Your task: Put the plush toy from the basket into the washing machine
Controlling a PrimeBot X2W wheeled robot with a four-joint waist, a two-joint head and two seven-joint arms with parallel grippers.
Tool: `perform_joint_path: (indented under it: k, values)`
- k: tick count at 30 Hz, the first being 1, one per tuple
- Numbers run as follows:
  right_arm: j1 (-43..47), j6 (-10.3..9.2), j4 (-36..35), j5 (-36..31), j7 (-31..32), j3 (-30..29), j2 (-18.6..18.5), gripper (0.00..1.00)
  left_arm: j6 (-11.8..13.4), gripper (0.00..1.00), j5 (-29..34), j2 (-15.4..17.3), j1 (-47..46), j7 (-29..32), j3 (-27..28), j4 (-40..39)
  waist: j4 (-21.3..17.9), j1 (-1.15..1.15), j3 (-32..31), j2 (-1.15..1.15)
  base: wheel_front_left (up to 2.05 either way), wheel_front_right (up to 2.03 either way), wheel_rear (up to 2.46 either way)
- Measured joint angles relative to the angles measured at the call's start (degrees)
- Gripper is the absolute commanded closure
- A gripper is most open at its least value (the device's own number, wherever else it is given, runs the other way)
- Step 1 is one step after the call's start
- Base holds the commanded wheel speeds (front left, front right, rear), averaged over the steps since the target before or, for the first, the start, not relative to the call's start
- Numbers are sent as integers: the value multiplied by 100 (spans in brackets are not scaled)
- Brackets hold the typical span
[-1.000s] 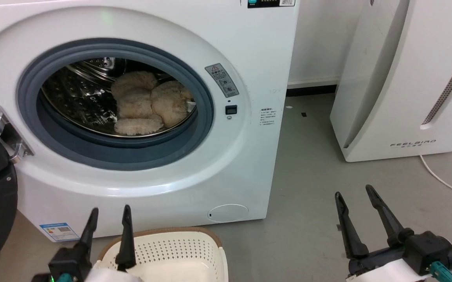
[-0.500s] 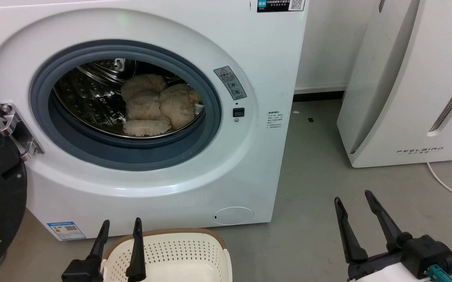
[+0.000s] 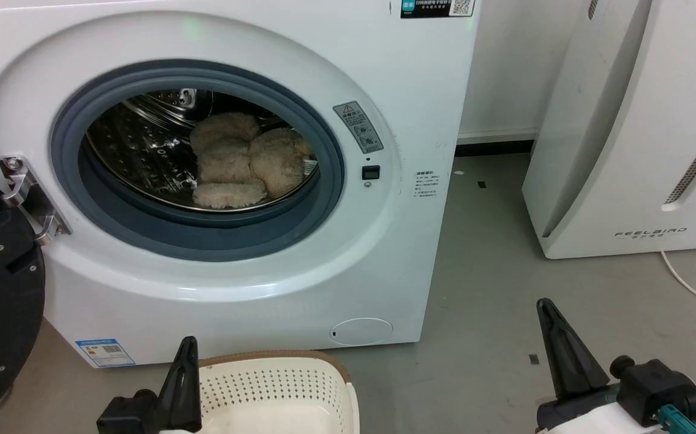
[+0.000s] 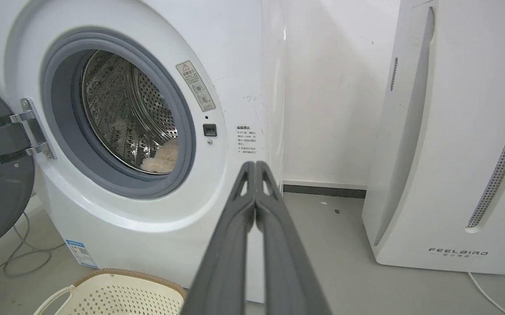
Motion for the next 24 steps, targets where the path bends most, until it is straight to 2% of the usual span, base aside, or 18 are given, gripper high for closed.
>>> perform_joint_path:
  k: [24]
  values:
    - [-4,0,-20,-94,270,-77,0,100,-156,100,324,-156,-63,267,193,-26,92,0,14,0,0,0,0]
